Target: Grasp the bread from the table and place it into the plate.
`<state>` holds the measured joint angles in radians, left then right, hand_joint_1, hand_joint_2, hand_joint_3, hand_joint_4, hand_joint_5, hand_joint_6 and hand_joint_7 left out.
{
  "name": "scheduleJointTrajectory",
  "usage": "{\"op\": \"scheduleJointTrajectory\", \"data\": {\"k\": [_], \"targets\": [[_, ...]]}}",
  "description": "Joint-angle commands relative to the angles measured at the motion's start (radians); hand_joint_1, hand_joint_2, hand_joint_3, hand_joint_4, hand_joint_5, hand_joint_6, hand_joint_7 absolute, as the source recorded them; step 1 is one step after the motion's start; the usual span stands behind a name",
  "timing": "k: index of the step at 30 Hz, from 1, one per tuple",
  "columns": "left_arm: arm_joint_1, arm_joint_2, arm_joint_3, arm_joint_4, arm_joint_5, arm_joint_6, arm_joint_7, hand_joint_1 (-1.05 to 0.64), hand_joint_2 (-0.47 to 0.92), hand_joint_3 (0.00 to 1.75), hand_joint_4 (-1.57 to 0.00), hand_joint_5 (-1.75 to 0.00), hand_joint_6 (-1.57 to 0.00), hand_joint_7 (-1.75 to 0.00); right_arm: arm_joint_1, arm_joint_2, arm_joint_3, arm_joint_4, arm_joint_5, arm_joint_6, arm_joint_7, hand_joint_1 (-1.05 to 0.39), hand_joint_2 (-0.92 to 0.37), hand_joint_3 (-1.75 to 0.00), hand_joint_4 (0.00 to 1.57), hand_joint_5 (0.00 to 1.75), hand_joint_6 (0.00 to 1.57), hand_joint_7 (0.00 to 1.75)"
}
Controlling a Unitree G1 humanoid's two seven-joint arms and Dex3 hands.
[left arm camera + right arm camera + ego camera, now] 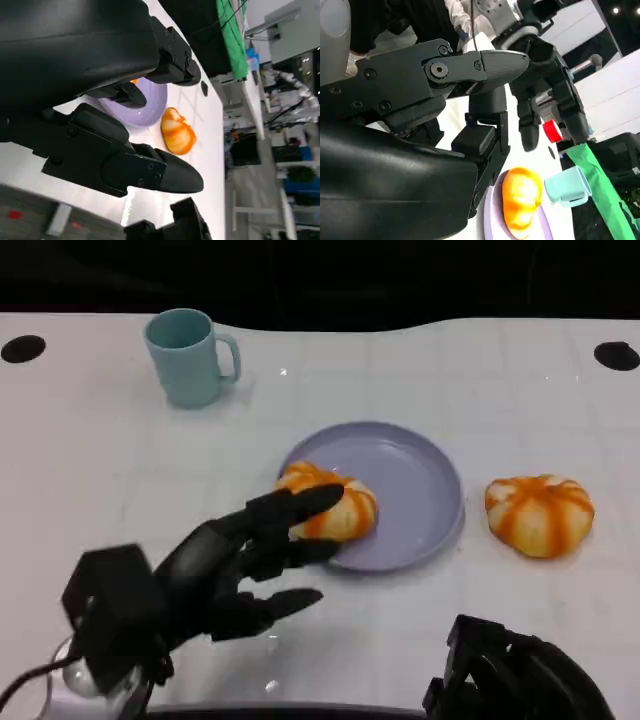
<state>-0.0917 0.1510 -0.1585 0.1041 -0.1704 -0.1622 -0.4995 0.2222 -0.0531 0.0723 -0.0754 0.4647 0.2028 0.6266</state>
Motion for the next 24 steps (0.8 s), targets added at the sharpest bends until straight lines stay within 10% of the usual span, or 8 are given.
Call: {"op": "scheduleJointTrajectory", "data": {"k": [1,4,8,24], "targets": [[0.081,-0.028,0.029,-0.047,-0.029,-0.024,0.026,-0.47,0.92,0.18,-0.49,-0.92,-0.62,-0.16,0.013,-0.016,-0.004,-0.024,0.005,0.005,-0.004,-0.71,-0.92,-0.25,0.85,1.61,0.77,1.40],[0.133,-0.068,0.039,-0.084,-0.070,0.008,0.044,-0.38,0.87,0.27,-0.50,-1.32,-0.49,-0.88,0.015,-0.016,-0.004,-0.030,0.008,0.012,-0.005,-0.71,-0.92,-0.24,0.86,1.61,0.77,1.40],[0.188,-0.099,0.041,-0.110,-0.081,0.008,0.062,-0.29,0.50,1.06,-0.47,-1.69,-0.30,-1.56,0.018,-0.017,-0.005,-0.039,0.009,0.025,-0.008,-0.71,-0.92,-0.24,0.86,1.61,0.77,1.39],[0.289,-0.120,0.026,-0.125,-0.116,-0.001,0.040,-0.27,0.35,1.33,-0.55,-1.75,-0.31,-1.75,0.026,-0.029,-0.008,-0.050,0.009,0.021,-0.004,-0.71,-0.92,-0.24,0.87,1.59,0.77,1.38]]}}
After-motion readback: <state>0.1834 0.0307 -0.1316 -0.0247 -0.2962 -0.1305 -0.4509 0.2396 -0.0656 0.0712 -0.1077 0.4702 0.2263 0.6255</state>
